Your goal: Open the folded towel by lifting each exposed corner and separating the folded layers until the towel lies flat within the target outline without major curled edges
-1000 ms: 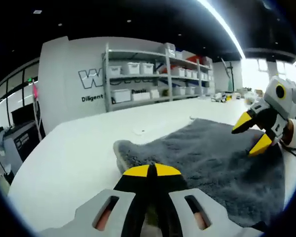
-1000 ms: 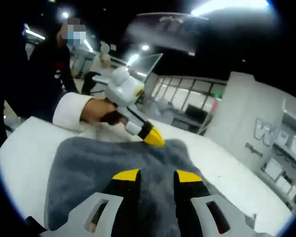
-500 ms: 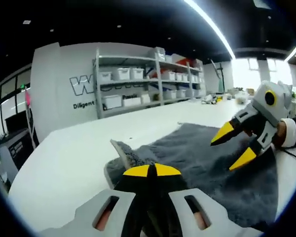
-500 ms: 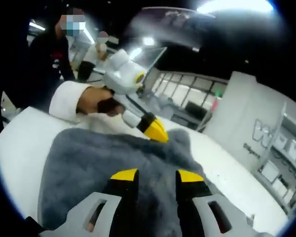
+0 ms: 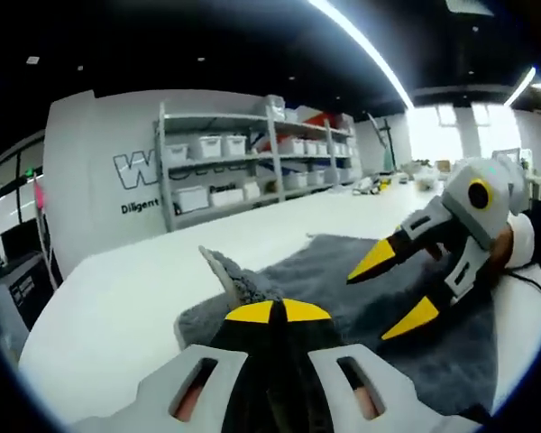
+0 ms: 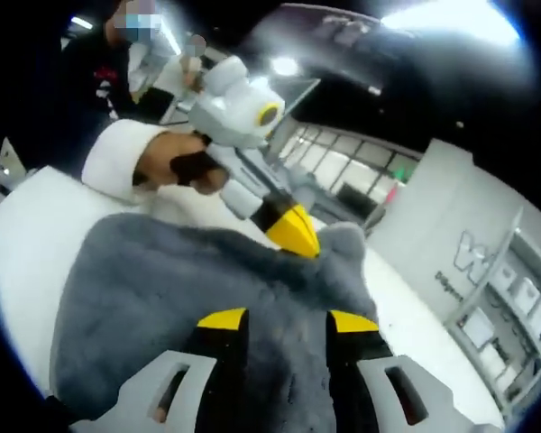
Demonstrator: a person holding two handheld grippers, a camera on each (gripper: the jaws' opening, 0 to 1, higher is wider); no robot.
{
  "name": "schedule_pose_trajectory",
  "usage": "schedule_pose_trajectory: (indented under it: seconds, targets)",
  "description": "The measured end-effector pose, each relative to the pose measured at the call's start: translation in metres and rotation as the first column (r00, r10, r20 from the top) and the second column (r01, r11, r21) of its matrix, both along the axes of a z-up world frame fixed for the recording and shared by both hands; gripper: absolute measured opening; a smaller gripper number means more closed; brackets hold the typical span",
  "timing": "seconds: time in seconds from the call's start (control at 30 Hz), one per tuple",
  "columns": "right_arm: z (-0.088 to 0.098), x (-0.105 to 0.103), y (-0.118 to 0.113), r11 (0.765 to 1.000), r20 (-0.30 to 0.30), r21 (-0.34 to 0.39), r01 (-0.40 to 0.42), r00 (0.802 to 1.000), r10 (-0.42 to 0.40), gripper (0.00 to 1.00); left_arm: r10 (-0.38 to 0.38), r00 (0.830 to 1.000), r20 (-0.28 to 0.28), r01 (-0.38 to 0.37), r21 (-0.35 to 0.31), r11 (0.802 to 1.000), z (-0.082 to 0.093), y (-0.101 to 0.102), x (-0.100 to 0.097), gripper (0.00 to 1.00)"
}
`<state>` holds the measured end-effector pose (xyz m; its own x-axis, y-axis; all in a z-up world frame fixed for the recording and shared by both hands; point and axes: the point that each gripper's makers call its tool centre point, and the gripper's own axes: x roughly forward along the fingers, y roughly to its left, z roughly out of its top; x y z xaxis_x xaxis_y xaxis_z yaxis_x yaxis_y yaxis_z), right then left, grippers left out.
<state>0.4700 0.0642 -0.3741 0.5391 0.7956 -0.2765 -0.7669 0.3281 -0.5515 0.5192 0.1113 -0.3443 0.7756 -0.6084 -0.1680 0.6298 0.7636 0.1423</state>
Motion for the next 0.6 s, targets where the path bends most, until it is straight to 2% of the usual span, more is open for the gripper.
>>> schedule_pose_trajectory:
  seconds: [0.13,0.33,0.43,0.5,0.6]
  targets:
    - [-0.002,0.009,-0.004,0.999,0.036,-0.026,0.024,0.999,-0.023,0.31,-0.034,0.999,0.014,0.034,0.018,0.999,0.001,-0.009,-0.006,0.01]
    - [0.004,0.018,-0.007,0.998,0.093,-0.034,0.049,0.995,-0.046,0.32,-0.073,0.997,0.016,0.073,0.0,0.997,0.006,-0.019,-0.014,0.01]
    - [0.008,0.022,-0.007,0.997,0.156,-0.053,0.064,0.986,-0.055,0.34,-0.084,0.996,0.025,0.083,0.023,0.996,0.005,-0.022,-0.015,0.01]
    - [0.009,0.024,-0.006,0.996,0.176,-0.065,0.068,0.983,-0.056,0.34,-0.093,0.995,0.023,0.093,0.023,0.995,0.004,-0.024,-0.016,0.01]
    - [0.009,0.03,-0.004,0.995,0.182,-0.074,0.073,0.982,-0.058,0.34,-0.1,0.994,0.031,0.099,0.037,0.994,0.003,-0.025,-0.016,0.01]
